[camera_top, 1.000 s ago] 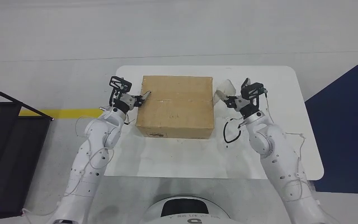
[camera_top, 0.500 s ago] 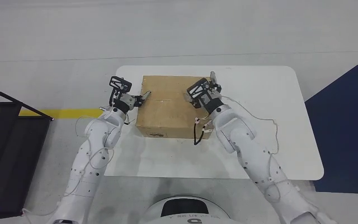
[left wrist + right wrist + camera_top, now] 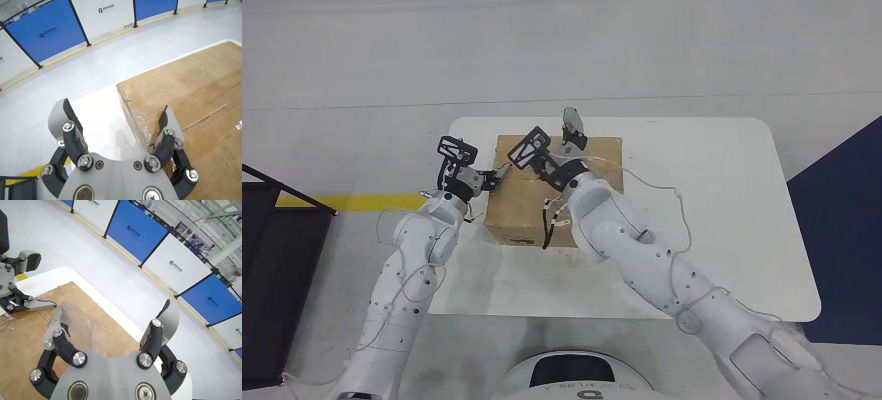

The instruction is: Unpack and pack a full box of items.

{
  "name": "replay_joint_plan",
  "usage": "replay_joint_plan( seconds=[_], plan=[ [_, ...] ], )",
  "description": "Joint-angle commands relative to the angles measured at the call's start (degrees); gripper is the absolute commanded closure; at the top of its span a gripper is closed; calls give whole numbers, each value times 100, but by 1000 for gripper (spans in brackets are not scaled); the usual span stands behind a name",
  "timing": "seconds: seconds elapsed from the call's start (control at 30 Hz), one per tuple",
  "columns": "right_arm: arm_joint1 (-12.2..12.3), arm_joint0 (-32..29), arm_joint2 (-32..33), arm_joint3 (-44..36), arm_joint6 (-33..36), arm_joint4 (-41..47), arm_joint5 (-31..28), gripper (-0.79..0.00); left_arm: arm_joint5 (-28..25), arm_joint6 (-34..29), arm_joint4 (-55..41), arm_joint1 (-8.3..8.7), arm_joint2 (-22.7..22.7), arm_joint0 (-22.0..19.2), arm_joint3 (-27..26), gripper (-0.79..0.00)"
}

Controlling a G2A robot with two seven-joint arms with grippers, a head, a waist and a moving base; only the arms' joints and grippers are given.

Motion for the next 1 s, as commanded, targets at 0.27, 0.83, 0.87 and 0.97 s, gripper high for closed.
replay_joint_plan(
  seconds=[0.27, 0.83, 0.87, 0.97],
  plan=[
    [-279, 256, -273, -427, 59, -147, -47, -785, 0, 0, 0, 0, 0, 0, 0, -785],
    [-276, -269, 1313, -1310, -185, 1116, -781, -785, 0, 0, 0, 0, 0, 0, 0, -785],
    [-226, -458, 1641, -1357, -328, 1481, -1016, -785, 0, 0, 0, 0, 0, 0, 0, -785],
    [-60, -1070, 2652, -1469, -741, 2413, -1976, -785, 0, 0, 0, 0, 0, 0, 0, -785]
  ],
)
